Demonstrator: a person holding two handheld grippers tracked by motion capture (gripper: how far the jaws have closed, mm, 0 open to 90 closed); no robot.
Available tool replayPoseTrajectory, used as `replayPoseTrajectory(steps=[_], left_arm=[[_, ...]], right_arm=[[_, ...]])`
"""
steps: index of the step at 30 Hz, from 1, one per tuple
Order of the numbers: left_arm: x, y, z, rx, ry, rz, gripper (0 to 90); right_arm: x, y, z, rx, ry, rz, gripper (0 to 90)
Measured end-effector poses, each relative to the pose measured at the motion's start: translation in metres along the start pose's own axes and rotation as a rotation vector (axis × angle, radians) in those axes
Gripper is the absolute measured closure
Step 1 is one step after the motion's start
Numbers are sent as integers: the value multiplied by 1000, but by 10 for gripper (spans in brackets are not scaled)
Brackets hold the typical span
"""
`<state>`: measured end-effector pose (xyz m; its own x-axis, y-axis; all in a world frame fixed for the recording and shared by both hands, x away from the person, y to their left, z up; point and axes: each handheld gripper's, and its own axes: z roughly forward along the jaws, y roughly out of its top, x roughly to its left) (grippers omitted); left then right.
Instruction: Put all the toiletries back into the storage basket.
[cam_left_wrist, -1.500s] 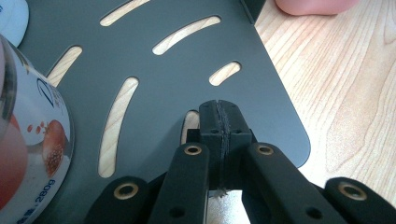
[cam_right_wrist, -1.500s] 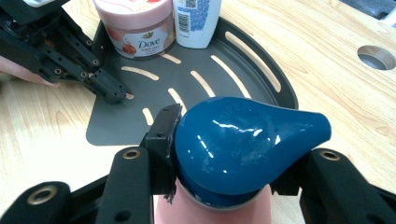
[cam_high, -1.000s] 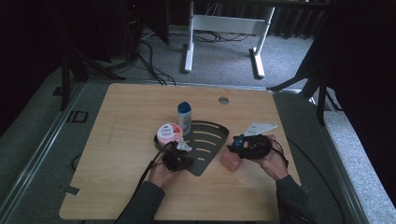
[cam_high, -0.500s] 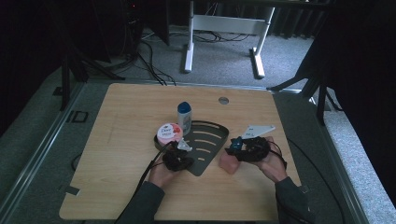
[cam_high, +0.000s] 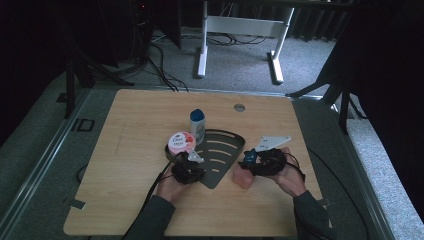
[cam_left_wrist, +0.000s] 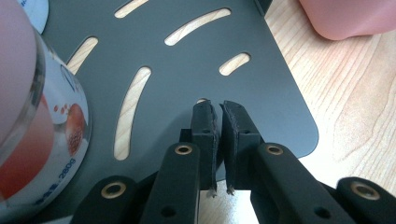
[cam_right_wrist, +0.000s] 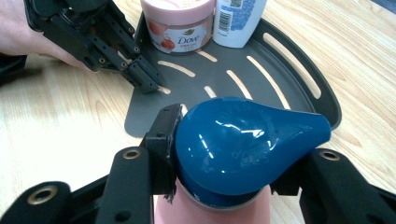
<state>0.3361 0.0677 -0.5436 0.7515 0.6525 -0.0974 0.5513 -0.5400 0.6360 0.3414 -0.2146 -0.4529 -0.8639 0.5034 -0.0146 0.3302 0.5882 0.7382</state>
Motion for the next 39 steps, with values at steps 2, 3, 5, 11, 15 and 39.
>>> replayPoseTrajectory(steps=[2,3,5,11,15,39], left_arm=[[0,-1,-1,1,2,1,839],[0,-1,-1,0,4,0,839],[1,-2,-2,-3,4,-4,838],[3,-5,-4,-7,9,-12,841],[4,-5,-4,-6,7,-16,841],[4,-8,-5,-15,9,-32,846]], right_arm=[[1,0,1,-3,4,-2,530],[2,1,1,-3,5,-2,530],[3,2,1,-4,12,-5,530],[8,5,3,-3,24,-19,530],[10,7,4,-2,28,-21,530],[28,27,24,-15,85,-64,530]])
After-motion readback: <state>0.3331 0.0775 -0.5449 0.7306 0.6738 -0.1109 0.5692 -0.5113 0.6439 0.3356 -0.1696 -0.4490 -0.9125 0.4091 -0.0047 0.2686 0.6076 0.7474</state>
